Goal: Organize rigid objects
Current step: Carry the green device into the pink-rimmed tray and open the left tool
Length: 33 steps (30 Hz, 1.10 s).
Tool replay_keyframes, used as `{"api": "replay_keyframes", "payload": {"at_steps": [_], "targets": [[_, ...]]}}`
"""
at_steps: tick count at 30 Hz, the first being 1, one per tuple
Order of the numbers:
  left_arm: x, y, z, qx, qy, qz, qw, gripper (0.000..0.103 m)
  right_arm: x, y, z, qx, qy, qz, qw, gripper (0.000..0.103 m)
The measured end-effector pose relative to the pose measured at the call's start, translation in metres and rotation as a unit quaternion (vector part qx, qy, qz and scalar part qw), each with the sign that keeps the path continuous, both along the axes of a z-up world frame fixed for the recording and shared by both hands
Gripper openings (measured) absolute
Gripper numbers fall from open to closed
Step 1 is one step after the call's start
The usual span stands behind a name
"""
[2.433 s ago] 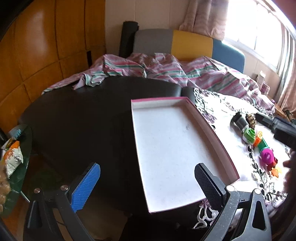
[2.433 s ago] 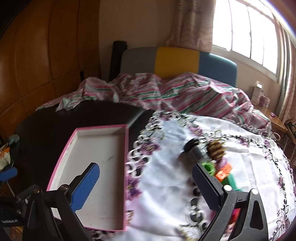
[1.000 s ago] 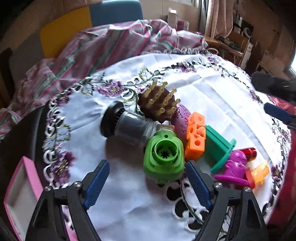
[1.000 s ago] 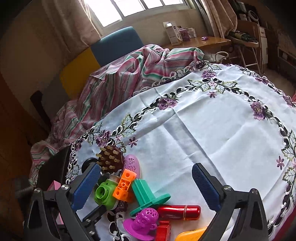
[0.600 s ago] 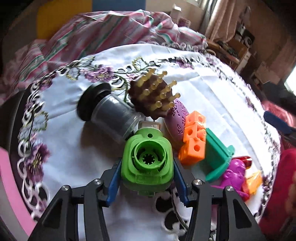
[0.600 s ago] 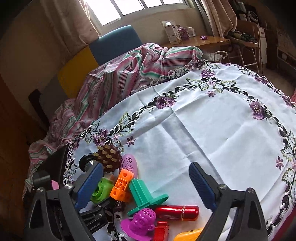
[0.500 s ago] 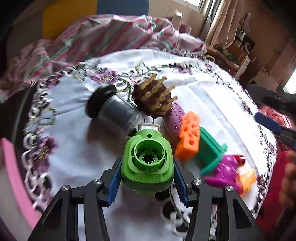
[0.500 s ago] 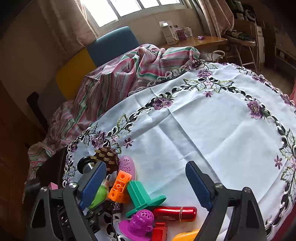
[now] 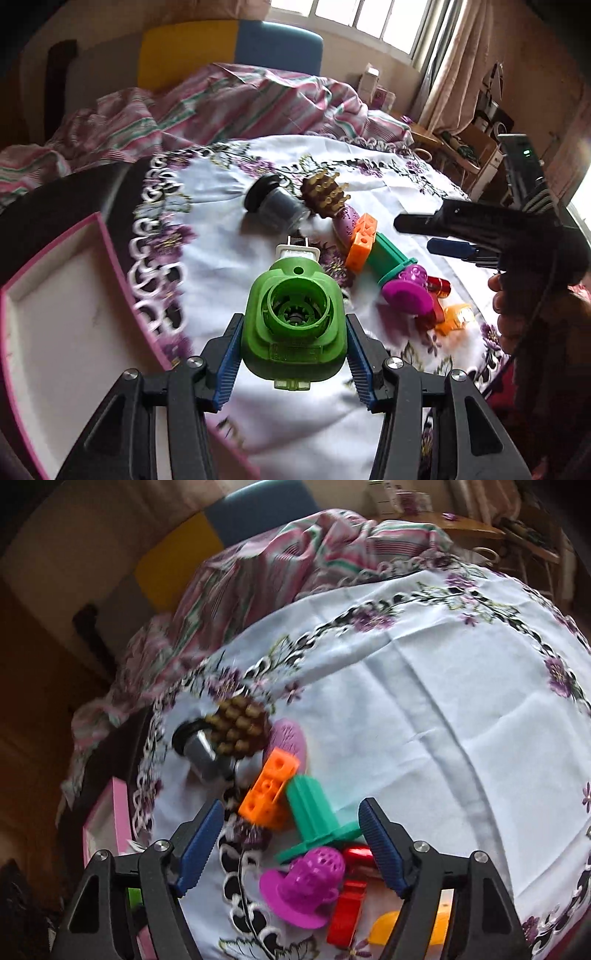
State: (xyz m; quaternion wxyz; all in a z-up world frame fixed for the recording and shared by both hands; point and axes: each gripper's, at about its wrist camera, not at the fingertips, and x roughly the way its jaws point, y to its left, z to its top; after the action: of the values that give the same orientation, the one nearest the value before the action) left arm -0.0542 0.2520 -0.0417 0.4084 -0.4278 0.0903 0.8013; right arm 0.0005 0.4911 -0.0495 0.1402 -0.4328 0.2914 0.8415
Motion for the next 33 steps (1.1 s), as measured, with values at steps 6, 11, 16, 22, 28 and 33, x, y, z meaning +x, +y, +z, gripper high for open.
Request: {"api": "replay_keyframes", "payload": {"at_steps": [6,11,16,22,28,33], "targets": [[0.003,-0.038,0.005,0.018,-0.003,0.025,0.9995,0.053,0.007,-0.021,-0.009,0.042,-0.053,0.048,0.997,0.081],[0.000,-0.070,0.003,0.030,-0.013,0.058,0.9978,0.053,0.007,-0.035,-0.015,0.063,-0.069,0.072,0.993,0.082],[-0.007,-0.107,-0.004,0.030,-0.016,0.101,0.9943,0.053,0.000,-0.043,-0.025,0.097,-0.104,0.080,0.987,0.057],[-0.032,-0.158,-0.018,0.020,-0.027,0.170,0.9849,0.053,0.000,-0.046,-0.022,0.119,-0.103,0.076,0.985,0.028],[-0.070,-0.192,-0.020,0.014,-0.015,0.224,0.9744,0.053,0.001,-0.045,-0.021,0.114,-0.097,0.073,0.986,0.015],[-0.094,-0.196,-0.023,-0.005,0.003,0.241,0.9706,0.053,0.001,-0.043,-0.021,0.111,-0.091,0.072,0.987,0.012]]}}
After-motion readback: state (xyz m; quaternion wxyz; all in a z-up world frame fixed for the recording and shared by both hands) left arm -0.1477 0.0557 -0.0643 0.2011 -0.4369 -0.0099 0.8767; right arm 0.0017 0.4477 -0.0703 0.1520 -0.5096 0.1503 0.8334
